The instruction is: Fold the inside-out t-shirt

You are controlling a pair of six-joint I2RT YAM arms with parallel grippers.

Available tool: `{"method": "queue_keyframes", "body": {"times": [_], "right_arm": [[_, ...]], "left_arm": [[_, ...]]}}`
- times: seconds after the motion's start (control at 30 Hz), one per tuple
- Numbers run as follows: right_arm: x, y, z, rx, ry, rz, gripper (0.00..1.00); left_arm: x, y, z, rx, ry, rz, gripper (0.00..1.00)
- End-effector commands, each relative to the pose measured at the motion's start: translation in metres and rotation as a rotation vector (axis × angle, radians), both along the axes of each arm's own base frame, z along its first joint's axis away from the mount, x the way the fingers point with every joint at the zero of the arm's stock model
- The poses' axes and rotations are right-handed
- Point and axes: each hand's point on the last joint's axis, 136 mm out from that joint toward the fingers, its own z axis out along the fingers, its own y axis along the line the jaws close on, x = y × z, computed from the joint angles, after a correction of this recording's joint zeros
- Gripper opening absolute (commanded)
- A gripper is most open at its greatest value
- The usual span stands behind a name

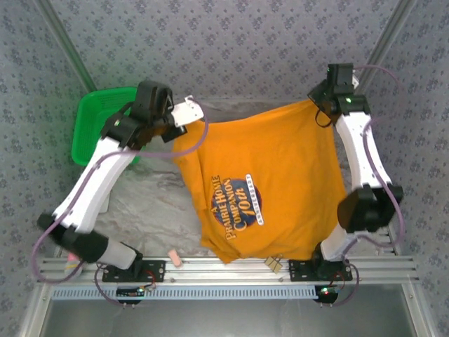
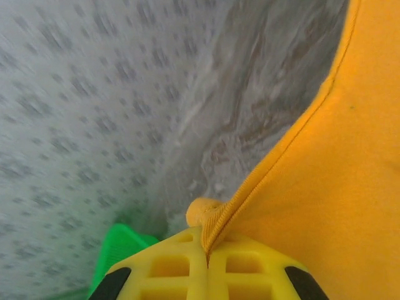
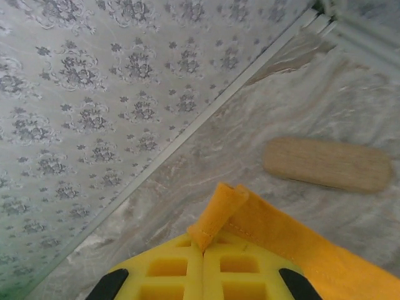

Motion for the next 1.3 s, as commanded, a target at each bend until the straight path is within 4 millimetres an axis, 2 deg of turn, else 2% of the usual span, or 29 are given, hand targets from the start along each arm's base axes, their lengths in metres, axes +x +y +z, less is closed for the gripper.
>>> {"method": "queue_keyframes", "body": {"times": [0.0, 0.07, 0.1, 0.13, 0.17, 0.23, 0.3, 0.33, 0.4, 0.53, 0.63, 0.7, 0.73, 0.8, 0.9, 0.93, 1.0, 1.03, 1.07, 1.1, 1.13, 1.2, 1.23, 1.27], "right_arm": [[0.051, 0.008, 0.065, 0.107, -0.217, 0.070, 0.00], [0.073, 0.007, 0.082, 0.138, -0.248, 0.086, 0.00], [0.080, 0.006, 0.098, 0.147, -0.278, 0.098, 0.00], [0.081, 0.004, 0.118, 0.155, -0.317, 0.095, 0.00], [0.081, 0.001, 0.129, 0.155, -0.342, 0.089, 0.00], [0.067, -0.006, 0.167, 0.140, -0.438, 0.068, 0.00], [0.050, -0.011, 0.191, 0.121, -0.481, 0.054, 0.00], [0.040, -0.013, 0.199, 0.108, -0.489, 0.046, 0.00], [0.024, -0.013, 0.208, 0.082, -0.491, 0.053, 0.00], [-0.013, -0.013, 0.199, 0.068, -0.485, 0.044, 0.00], [-0.041, -0.015, 0.172, 0.051, -0.448, 0.025, 0.00], [-0.056, -0.011, 0.139, 0.044, -0.375, 0.042, 0.00], [-0.066, -0.007, 0.117, 0.040, -0.330, 0.051, 0.00], [-0.089, -0.003, 0.057, 0.042, -0.211, 0.039, 0.00], [-0.133, 0.008, -0.061, 0.045, -0.003, 0.017, 0.00], [-0.150, 0.011, -0.100, 0.059, 0.069, 0.010, 0.00], [-0.180, 0.017, -0.162, 0.092, 0.196, -0.001, 0.00], [-0.197, 0.019, -0.192, 0.101, 0.267, -0.004, 0.03], [-0.214, 0.021, -0.219, 0.106, 0.338, -0.006, 0.18], [-0.227, 0.021, -0.237, 0.108, 0.390, -0.004, 0.32], [-0.243, 0.018, -0.254, 0.093, 0.449, -0.013, 0.40], [-0.263, 0.011, -0.269, 0.071, 0.510, -0.032, 0.45], [-0.265, 0.011, -0.269, 0.058, 0.504, -0.012, 0.45], [-0.264, 0.012, -0.265, 0.048, 0.489, 0.001, 0.45]], "left_arm": [[0.047, 0.009, 0.047, -0.094, -0.117, -0.001, 0.00], [0.072, 0.018, 0.072, -0.063, -0.167, 0.044, 0.00], [0.082, 0.024, 0.092, -0.039, -0.212, 0.080, 0.00], [0.089, 0.029, 0.110, -0.022, -0.256, 0.106, 0.00], [0.091, 0.033, 0.132, -0.018, -0.316, 0.123, 0.00], [0.087, 0.038, 0.179, -0.048, -0.454, 0.134, 0.00], [0.075, 0.040, 0.209, -0.081, -0.543, 0.122, 0.00], [0.066, 0.038, 0.217, -0.091, -0.560, 0.096, 0.00], [0.052, 0.033, 0.219, -0.080, -0.552, 0.042, 0.00], [0.027, 0.022, 0.193, -0.016, -0.504, -0.045, 0.00], [0.003, 0.017, 0.170, -0.003, -0.452, -0.071, 0.00], [-0.015, 0.012, 0.144, 0.019, -0.396, -0.104, 0.00], [-0.027, 0.009, 0.121, 0.042, -0.343, -0.130, 0.00], [-0.047, 0.006, 0.068, 0.078, -0.225, -0.148, 0.00], [-0.085, -0.003, -0.039, 0.139, 0.005, -0.166, 0.00], [-0.105, -0.006, -0.079, 0.172, 0.100, -0.190, 0.00], [-0.137, -0.010, -0.144, 0.215, 0.264, -0.192, 0.03], [-0.158, -0.015, -0.174, 0.233, 0.356, -0.211, 0.10], [-0.185, -0.019, -0.203, 0.260, 0.465, -0.248, 0.31], [-0.203, -0.021, -0.222, 0.280, 0.533, -0.262, 0.44], [-0.218, -0.022, -0.238, 0.298, 0.584, -0.256, 0.46], [-0.228, -0.018, -0.248, 0.305, 0.597, -0.215, 0.49], [-0.225, -0.017, -0.244, 0.291, 0.570, -0.184, 0.50], [-0.217, -0.017, -0.235, 0.260, 0.523, -0.150, 0.72]]}}
